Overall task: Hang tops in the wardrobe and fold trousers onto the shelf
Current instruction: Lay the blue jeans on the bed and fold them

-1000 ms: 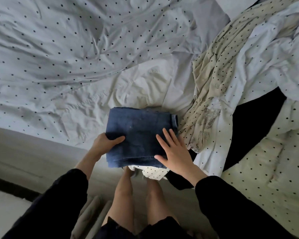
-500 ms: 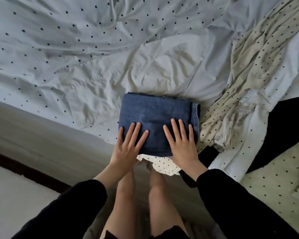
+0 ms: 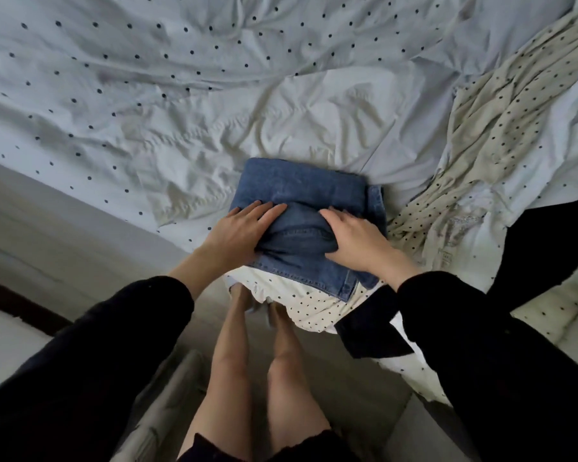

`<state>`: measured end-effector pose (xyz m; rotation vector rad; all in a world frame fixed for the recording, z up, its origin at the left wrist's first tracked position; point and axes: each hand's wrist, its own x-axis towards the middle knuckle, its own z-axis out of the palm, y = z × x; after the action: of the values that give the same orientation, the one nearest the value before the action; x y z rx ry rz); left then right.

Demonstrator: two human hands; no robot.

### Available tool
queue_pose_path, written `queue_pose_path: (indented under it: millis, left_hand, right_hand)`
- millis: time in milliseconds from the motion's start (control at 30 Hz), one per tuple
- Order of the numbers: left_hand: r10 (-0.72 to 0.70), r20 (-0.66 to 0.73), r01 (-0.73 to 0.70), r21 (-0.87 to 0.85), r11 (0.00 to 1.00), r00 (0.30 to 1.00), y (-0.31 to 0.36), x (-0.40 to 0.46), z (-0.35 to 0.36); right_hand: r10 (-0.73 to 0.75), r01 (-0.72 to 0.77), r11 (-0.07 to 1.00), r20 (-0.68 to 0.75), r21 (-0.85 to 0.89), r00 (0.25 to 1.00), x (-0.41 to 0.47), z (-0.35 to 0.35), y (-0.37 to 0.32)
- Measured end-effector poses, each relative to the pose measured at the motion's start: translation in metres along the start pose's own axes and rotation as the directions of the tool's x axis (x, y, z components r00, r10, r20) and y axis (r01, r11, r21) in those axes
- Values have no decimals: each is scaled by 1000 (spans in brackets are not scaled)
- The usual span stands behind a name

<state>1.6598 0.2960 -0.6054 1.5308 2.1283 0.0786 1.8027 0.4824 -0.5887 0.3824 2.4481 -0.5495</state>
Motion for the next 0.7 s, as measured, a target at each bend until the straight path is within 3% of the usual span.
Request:
queue_pose_path:
  millis: [167, 300, 467, 600, 700]
  left_hand:
    - [17, -35, -6, 288, 957, 999, 24, -18, 3]
    - [93, -47, -60, 465, 883, 995, 19, -35, 31]
    - [198, -137, -93, 544, 834, 971, 6, -36, 75]
    - [264, -176, -132, 540, 832, 948, -7, -26, 76]
    - [226, -190, -134, 403, 905, 955, -3, -29, 62]
  right_hand:
    - [12, -18, 998, 102, 60, 995, 2, -42, 1]
    - [41, -42, 998, -7, -41, 999, -11, 2, -7]
    - [183, -220, 967, -254, -125, 950, -39, 77, -32]
    - [246, -293, 947, -284, -134, 927, -35, 94, -46]
    - [287, -328, 931, -231, -161, 930, -32, 103, -50]
